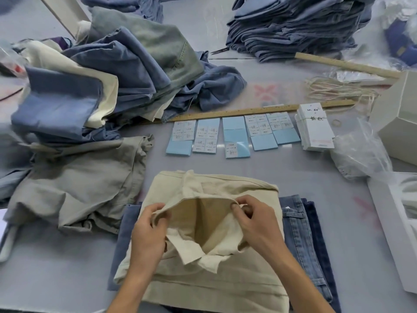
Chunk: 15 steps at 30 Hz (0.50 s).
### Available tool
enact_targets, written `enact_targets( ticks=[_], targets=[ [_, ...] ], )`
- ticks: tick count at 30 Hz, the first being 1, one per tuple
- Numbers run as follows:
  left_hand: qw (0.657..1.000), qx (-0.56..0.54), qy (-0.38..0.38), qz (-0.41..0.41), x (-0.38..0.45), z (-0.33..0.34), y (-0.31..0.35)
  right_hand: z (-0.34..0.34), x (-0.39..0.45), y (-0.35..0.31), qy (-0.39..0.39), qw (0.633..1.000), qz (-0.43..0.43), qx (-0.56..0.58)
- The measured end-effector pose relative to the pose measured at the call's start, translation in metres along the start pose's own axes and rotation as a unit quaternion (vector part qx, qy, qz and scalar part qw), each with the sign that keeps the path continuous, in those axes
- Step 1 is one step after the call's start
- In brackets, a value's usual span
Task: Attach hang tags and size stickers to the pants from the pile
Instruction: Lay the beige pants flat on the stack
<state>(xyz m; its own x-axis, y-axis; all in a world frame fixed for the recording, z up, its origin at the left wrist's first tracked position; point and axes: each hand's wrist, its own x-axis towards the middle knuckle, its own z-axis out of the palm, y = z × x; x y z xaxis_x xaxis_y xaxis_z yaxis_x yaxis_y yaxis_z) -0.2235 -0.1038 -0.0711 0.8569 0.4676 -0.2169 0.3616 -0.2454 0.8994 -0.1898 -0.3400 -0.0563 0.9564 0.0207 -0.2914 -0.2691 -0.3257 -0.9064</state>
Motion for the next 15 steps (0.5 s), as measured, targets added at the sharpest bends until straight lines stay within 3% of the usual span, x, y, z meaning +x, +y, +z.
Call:
enact_targets(
  ticks=[4, 6, 8, 10, 12, 15],
  targets=[
    [0.995, 0.079, -0.004, 0.067, 0.017, -0.003, 0.011, 0.003, 0.022, -0.008, 0.005, 0.995, 0.050, -0.085],
    [0.994, 0.064, -0.014, 0.092, 0.027, 0.000, 0.017, 0.002, 0.030, -0.016, -0.050, 0.992, 0.055, -0.104],
    [0.995, 0.002, -0.060, 0.075, 0.036, 0.009, 0.021, 0.007, 0.038, -0.026, -0.122, 0.982, 0.021, -0.140],
    [0.990, -0.038, -0.123, 0.051, 0.043, 0.019, 0.029, 0.016, 0.048, -0.037, -0.107, 0.980, -0.052, -0.162],
    [0.986, -0.060, -0.154, 0.025, 0.050, 0.025, 0.034, 0.019, 0.062, -0.045, -0.083, 0.989, -0.052, -0.109],
    [0.977, -0.106, -0.181, -0.030, 0.062, 0.029, 0.040, 0.013, 0.074, -0.049, -0.122, 0.992, 0.023, 0.008]
  ],
)
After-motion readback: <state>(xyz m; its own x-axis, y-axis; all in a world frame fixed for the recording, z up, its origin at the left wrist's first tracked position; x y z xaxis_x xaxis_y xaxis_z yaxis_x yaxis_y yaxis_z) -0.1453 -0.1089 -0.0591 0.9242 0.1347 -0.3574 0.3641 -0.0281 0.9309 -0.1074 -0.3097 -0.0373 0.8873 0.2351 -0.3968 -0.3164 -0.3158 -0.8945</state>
